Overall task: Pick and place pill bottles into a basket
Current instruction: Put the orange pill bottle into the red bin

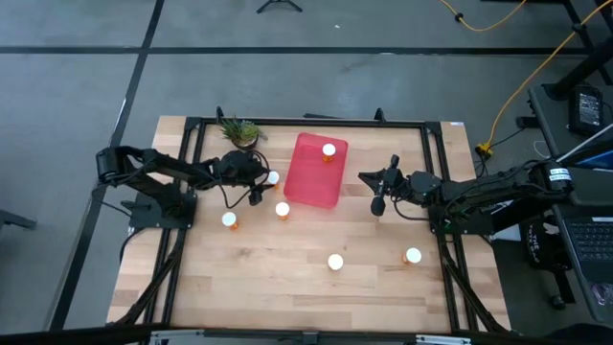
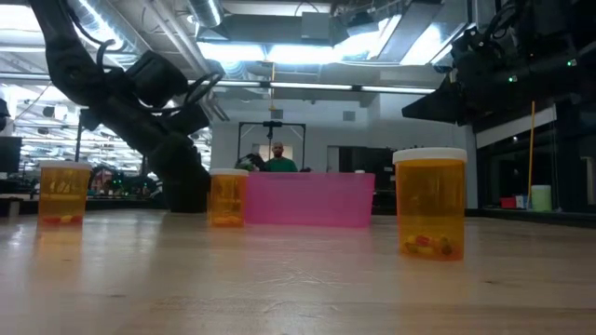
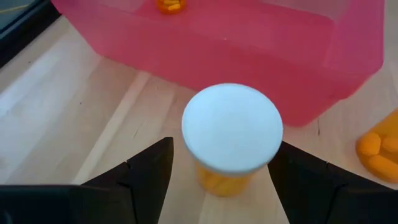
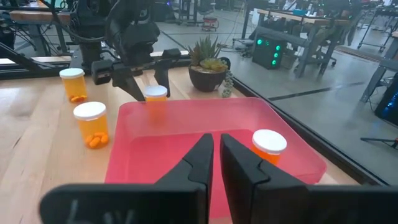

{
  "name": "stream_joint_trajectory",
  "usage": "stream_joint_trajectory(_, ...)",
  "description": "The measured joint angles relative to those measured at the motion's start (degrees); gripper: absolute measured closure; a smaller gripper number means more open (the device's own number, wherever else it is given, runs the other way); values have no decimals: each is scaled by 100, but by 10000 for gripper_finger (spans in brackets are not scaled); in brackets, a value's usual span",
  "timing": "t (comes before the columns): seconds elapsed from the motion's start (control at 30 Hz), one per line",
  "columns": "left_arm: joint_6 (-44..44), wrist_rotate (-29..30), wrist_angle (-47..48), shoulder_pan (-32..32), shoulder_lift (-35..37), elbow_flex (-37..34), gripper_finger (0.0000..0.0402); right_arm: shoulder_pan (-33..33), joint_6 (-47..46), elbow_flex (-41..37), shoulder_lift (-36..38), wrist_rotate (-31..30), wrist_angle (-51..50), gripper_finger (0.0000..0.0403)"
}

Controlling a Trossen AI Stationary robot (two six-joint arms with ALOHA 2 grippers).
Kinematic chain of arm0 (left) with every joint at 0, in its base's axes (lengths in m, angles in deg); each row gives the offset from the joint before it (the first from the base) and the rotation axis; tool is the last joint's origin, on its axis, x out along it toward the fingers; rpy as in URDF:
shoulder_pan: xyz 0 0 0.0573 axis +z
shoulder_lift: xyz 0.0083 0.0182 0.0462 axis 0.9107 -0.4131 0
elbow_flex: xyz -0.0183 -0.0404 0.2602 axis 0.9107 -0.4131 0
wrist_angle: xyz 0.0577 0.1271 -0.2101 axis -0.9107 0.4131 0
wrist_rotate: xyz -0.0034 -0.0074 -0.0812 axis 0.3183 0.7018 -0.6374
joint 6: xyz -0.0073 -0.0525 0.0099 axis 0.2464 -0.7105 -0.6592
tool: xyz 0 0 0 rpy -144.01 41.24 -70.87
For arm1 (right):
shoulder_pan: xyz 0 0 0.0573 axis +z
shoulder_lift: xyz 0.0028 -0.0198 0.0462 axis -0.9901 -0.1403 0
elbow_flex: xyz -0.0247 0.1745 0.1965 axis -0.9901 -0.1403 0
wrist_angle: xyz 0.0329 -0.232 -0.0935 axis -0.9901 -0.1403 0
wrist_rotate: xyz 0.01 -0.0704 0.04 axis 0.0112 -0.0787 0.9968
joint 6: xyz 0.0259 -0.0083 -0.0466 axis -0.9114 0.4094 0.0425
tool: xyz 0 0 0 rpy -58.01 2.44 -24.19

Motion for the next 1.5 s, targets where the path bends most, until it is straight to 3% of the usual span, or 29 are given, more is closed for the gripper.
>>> stream_joint_trajectory(0.67, 2, 34, -304, 4, -60, 0, 152, 0, 18, 0, 0, 0, 2, 368)
stream_joint_trajectory(1.03, 2, -7, -303, 4, -60, 0, 202, 0, 25, 0, 0, 0, 2, 368)
stream_joint_trajectory(1.5, 2, -33, -301, 4, -60, 0, 201, -2, 44, 0, 0, 0, 2, 368)
